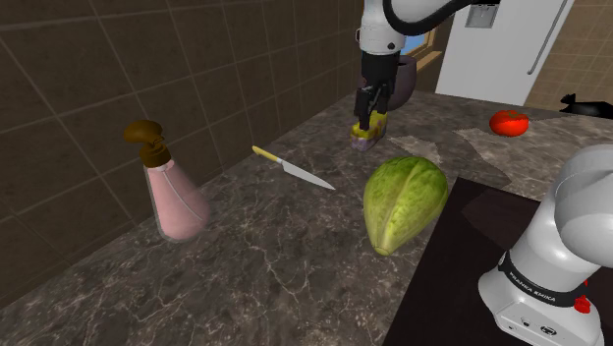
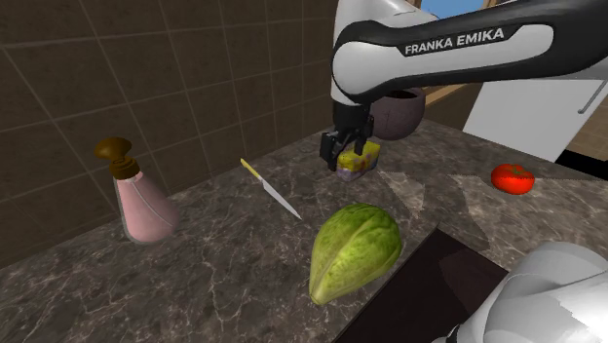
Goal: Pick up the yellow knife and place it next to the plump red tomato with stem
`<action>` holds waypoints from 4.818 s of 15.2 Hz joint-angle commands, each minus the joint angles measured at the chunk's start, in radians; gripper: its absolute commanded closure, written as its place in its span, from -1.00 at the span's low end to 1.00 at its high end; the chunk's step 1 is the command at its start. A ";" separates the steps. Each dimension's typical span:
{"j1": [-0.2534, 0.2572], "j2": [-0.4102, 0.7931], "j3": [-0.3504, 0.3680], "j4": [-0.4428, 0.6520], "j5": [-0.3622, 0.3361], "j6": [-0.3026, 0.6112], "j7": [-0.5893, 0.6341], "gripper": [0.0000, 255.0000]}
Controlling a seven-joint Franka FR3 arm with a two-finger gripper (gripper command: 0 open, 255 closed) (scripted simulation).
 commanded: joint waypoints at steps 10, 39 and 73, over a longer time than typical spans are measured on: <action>0.038 0.405 0.064 0.222 0.022 0.174 0.094 -1.00; 0.079 0.793 0.091 0.478 -0.003 0.300 0.165 1.00; 0.077 0.693 0.097 0.715 0.015 -0.036 0.152 1.00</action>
